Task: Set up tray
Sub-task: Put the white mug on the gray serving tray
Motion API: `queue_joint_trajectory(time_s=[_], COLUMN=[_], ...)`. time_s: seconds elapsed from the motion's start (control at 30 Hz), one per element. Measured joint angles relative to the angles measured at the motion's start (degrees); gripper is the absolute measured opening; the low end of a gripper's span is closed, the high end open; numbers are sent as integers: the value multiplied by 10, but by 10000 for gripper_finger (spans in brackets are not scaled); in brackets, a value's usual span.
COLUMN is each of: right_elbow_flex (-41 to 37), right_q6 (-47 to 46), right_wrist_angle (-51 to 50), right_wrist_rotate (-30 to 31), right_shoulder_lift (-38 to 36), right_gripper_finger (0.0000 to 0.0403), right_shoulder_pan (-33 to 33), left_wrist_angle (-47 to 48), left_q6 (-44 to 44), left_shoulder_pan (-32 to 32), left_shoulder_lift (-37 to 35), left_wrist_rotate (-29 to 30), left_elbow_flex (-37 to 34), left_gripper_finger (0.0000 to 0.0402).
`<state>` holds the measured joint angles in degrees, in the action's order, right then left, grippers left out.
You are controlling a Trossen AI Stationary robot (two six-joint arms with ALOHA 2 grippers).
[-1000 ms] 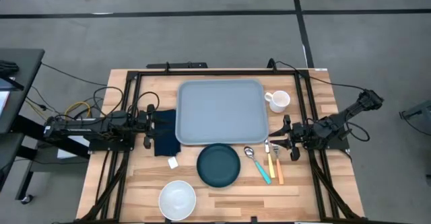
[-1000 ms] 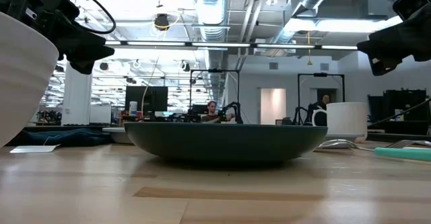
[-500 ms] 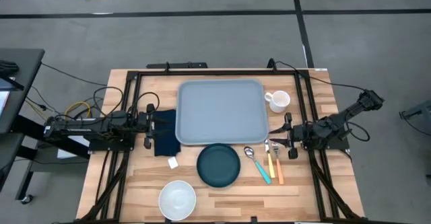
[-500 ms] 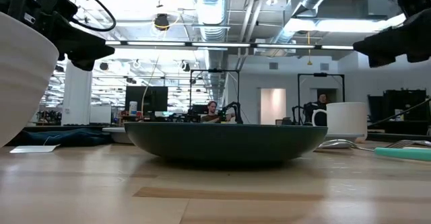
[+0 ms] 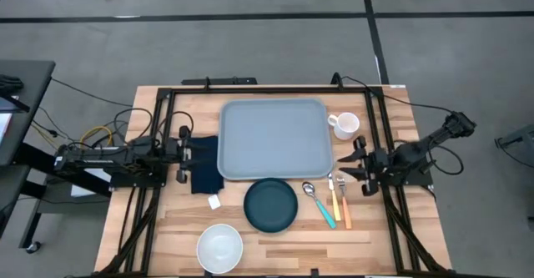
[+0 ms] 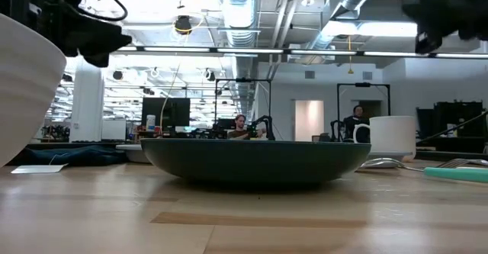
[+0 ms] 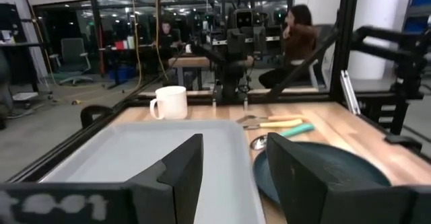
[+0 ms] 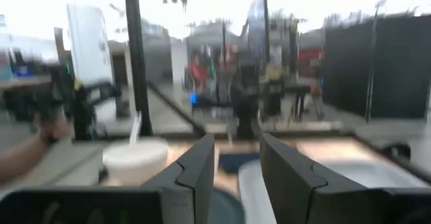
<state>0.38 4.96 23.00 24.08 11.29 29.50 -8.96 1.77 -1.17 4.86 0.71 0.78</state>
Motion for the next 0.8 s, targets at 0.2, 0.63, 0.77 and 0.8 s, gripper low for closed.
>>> queue_joint_trajectory(time_s=[0.2, 0.63, 0.77, 0.8], right_elbow_flex=[0, 8, 44, 57], right_q6=[31, 53, 40, 25], right_wrist_angle=[79, 127, 38, 11], right_wrist_rotate=[9, 313, 319, 323], right_shoulder_lift=[0, 0, 0, 0], right_gripper_finger=[113, 113, 113, 113], right_shoulder_pan=[0, -73, -110, -119], left_wrist_angle=[-13, -11, -19, -21], left_q6=[-23, -51, -8, 2], left_shoulder_pan=[0, 0, 0, 0], left_shoulder_lift=[0, 0, 0, 0], left_wrist_rotate=[-1, -3, 0, 0], left_elbow_flex=[0, 0, 1, 1], left_gripper_finger=[155, 155, 155, 155])
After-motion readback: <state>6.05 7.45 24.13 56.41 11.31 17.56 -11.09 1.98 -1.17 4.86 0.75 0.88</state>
